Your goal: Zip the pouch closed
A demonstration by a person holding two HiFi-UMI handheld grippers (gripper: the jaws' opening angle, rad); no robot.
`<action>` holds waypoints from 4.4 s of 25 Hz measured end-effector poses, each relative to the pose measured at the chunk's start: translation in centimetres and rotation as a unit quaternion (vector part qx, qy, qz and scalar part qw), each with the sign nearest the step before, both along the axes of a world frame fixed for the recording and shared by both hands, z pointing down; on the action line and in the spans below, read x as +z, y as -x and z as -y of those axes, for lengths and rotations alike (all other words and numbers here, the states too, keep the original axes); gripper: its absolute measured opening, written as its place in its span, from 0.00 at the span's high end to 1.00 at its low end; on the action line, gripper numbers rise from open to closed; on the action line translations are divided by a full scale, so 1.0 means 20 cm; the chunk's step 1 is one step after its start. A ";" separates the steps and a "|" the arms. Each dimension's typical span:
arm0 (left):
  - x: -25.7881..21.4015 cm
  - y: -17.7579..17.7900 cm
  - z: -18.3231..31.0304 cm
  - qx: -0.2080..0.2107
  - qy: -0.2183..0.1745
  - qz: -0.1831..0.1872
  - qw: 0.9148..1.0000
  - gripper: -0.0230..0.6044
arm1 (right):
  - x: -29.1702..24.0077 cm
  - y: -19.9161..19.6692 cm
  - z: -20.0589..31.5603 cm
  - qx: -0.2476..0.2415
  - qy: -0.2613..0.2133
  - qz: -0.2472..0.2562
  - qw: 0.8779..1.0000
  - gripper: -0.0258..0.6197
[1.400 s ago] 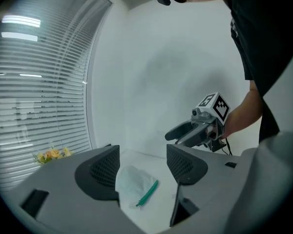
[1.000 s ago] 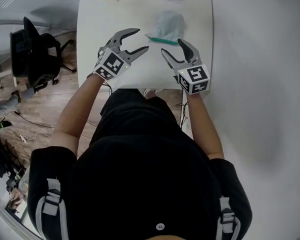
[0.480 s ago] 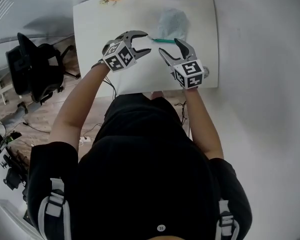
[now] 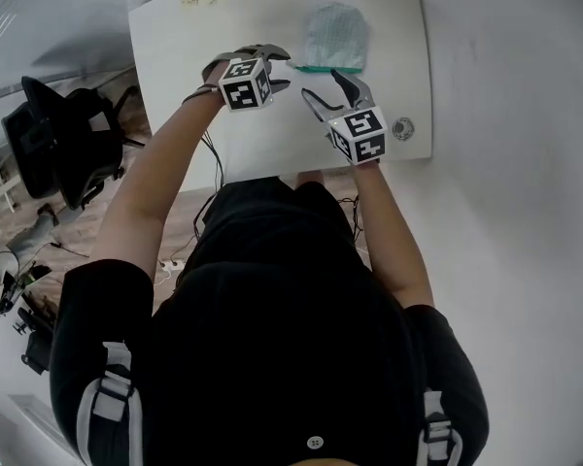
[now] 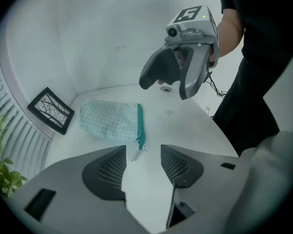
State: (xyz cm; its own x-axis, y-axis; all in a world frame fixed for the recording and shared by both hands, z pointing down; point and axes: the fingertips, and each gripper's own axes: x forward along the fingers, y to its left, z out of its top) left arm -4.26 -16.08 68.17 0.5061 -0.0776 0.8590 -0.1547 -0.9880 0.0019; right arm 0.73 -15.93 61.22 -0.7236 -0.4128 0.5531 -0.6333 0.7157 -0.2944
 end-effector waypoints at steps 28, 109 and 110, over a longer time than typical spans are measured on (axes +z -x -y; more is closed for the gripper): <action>0.25 -0.07 0.07 0.072 0.000 0.075 0.995 0.92 | 0.08 -0.02 -0.01 0.025 0.018 0.001 1.000 0.48; -0.05 -0.36 -0.13 0.000 0.047 -0.009 0.999 0.93 | 0.29 -0.25 -0.12 0.066 0.049 -0.122 0.989 0.94; -0.05 -0.35 -0.12 -0.002 0.048 -0.009 0.999 0.93 | 0.29 -0.24 -0.12 0.065 0.050 -0.123 0.989 0.94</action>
State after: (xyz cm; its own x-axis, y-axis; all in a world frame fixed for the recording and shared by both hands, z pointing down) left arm 2.80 -13.59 67.10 0.5212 0.0031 0.8534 -0.1569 -0.9826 0.0994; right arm 5.57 -13.59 67.03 -0.5061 -0.4283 0.7486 -0.7796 0.5984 -0.1847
